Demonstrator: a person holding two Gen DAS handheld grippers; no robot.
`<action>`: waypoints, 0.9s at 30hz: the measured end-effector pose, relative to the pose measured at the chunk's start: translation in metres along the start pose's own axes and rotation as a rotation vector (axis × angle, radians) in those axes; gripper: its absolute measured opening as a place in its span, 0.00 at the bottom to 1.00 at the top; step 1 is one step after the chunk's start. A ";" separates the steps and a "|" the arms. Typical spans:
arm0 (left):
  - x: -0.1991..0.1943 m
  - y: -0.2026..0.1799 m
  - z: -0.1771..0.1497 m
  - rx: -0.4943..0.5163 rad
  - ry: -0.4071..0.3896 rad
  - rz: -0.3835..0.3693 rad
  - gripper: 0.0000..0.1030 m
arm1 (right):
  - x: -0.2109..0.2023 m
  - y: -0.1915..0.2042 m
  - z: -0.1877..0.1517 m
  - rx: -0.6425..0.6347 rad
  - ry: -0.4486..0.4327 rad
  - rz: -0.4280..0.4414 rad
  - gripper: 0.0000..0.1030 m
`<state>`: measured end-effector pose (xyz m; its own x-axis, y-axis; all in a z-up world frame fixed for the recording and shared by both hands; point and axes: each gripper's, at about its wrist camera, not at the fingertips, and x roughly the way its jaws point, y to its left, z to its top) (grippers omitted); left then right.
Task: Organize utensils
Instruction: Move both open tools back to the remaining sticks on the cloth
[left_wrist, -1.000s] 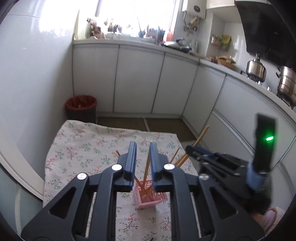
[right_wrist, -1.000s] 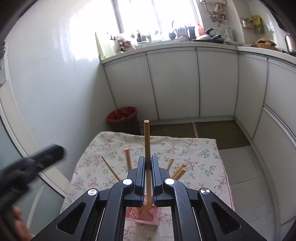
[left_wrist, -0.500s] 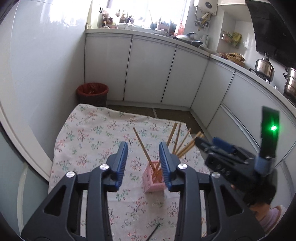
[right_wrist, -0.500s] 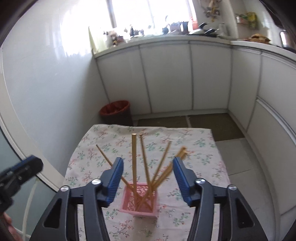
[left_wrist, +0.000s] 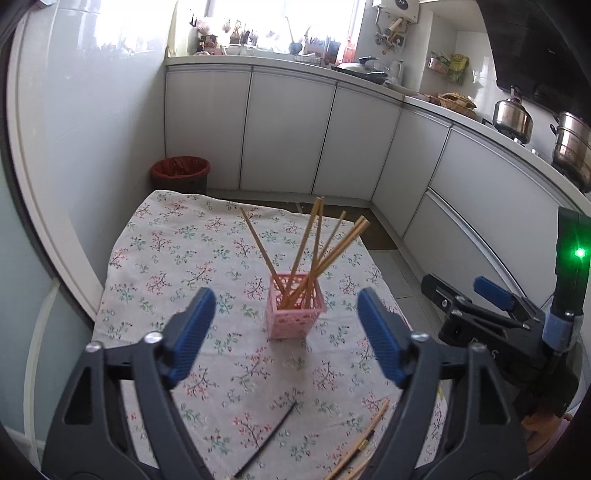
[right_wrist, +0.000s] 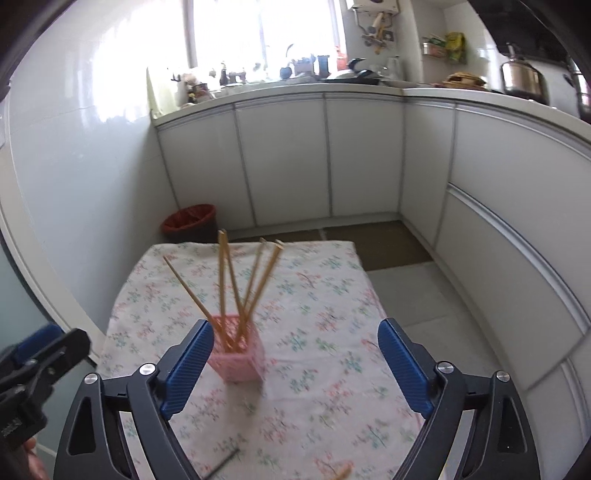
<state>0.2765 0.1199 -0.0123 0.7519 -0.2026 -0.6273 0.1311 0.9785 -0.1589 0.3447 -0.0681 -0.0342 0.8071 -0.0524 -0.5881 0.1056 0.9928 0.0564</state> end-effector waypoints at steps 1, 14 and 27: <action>-0.002 -0.002 -0.002 0.006 0.007 -0.003 0.83 | -0.005 -0.002 -0.004 -0.002 -0.002 -0.019 0.90; 0.023 -0.026 -0.048 0.184 0.229 0.020 0.93 | -0.037 -0.079 -0.118 0.176 0.196 0.011 0.90; 0.096 -0.039 -0.118 0.274 0.572 -0.018 0.93 | -0.021 -0.120 -0.200 0.261 0.365 0.056 0.90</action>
<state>0.2676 0.0580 -0.1560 0.2938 -0.1332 -0.9465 0.3585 0.9333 -0.0200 0.1984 -0.1650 -0.1903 0.5632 0.0885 -0.8215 0.2484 0.9301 0.2705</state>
